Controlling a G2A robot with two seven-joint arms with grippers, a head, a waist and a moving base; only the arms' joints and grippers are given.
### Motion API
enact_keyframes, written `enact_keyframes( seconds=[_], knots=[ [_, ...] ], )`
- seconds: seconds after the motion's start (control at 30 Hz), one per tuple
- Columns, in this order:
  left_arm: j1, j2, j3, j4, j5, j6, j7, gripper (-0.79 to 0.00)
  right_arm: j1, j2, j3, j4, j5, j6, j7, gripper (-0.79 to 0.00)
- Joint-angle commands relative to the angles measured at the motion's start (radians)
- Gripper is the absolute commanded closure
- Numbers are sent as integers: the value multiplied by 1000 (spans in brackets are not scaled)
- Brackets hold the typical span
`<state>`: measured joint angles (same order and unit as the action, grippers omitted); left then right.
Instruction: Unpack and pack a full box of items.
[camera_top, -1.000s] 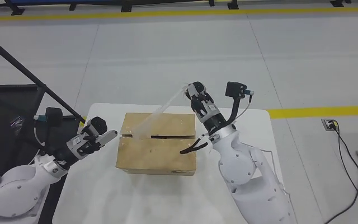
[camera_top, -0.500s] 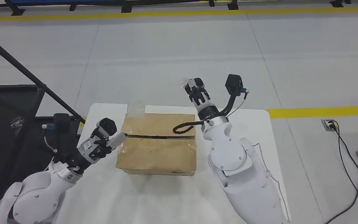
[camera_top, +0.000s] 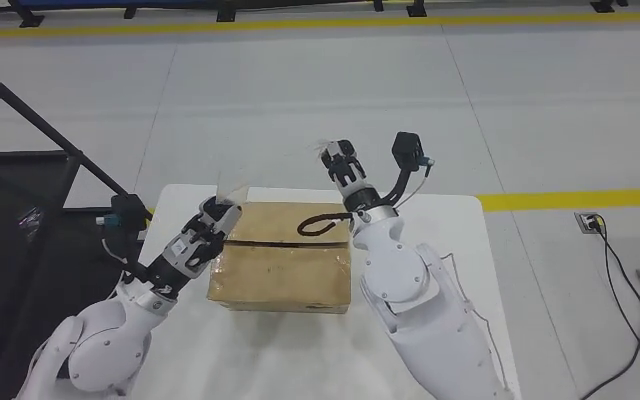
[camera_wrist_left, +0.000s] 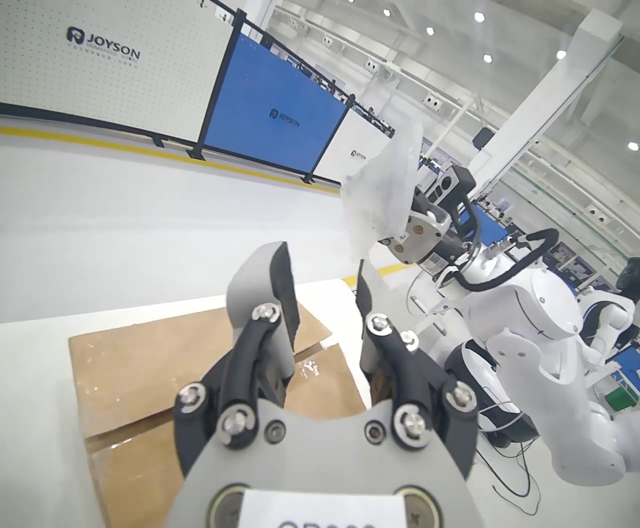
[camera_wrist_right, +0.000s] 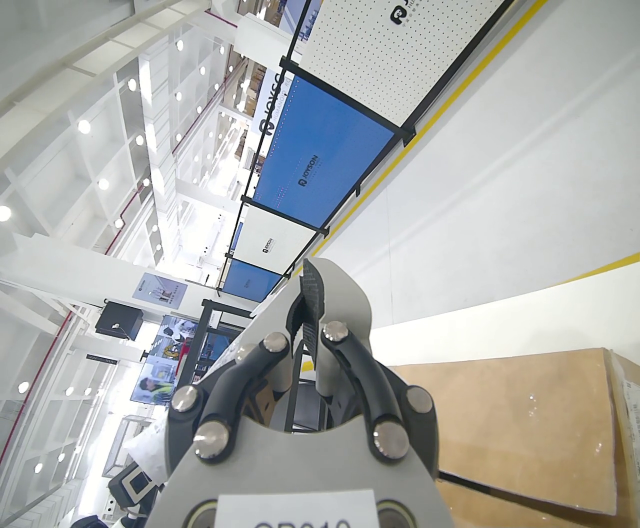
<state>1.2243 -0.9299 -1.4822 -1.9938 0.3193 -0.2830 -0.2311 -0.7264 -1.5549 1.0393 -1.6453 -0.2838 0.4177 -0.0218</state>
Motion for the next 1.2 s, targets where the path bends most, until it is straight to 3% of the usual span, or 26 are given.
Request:
enact_keyframes(
  seconds=[0.0, 0.43, 1.17],
  knots=[
    [-9, -2, 7, 3, 0, -3, -2, -246, -1, -2, -1, -1, -5, 1, 3, 0],
    [-10, -16, 8, 9, -22, -19, 24, -175, -14, -15, 10, -10, -23, 12, -5, 0],
    [12, -34, 1, -25, -38, -28, 16, -194, -27, -35, 39, -18, -35, 0, 1, 0]
  ],
)
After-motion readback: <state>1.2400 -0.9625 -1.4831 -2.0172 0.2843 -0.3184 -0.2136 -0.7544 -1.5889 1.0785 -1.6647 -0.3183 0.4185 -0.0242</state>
